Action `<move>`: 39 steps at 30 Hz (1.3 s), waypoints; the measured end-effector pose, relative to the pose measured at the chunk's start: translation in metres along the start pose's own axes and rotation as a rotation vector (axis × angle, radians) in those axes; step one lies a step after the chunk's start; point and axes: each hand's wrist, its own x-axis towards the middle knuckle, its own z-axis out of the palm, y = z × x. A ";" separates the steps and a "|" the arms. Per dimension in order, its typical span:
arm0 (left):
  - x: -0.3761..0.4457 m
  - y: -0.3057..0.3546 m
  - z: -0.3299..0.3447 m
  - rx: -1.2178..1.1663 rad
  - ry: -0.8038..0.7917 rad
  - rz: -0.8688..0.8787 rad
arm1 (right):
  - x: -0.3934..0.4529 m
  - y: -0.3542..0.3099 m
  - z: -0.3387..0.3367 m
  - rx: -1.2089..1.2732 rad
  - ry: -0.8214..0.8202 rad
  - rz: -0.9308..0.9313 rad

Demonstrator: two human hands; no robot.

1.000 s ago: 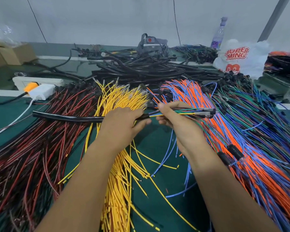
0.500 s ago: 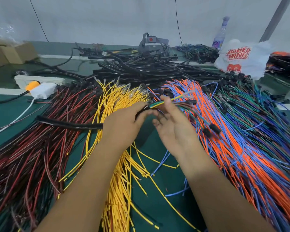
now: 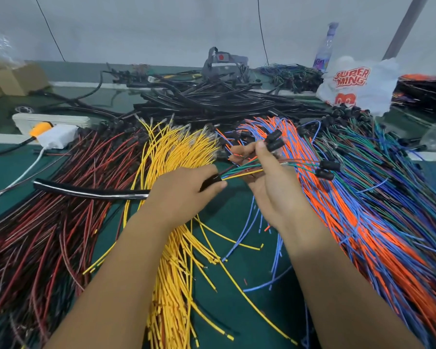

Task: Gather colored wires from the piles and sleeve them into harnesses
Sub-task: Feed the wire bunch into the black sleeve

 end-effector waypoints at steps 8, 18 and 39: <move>0.000 0.010 0.000 -0.121 0.108 -0.011 | 0.000 0.005 0.001 0.204 -0.051 0.150; 0.001 0.006 0.005 -0.080 -0.043 -0.046 | 0.004 -0.007 -0.004 0.250 0.081 -0.082; -0.001 0.008 -0.004 -0.123 0.091 -0.073 | -0.001 -0.006 -0.003 -0.103 0.146 -0.122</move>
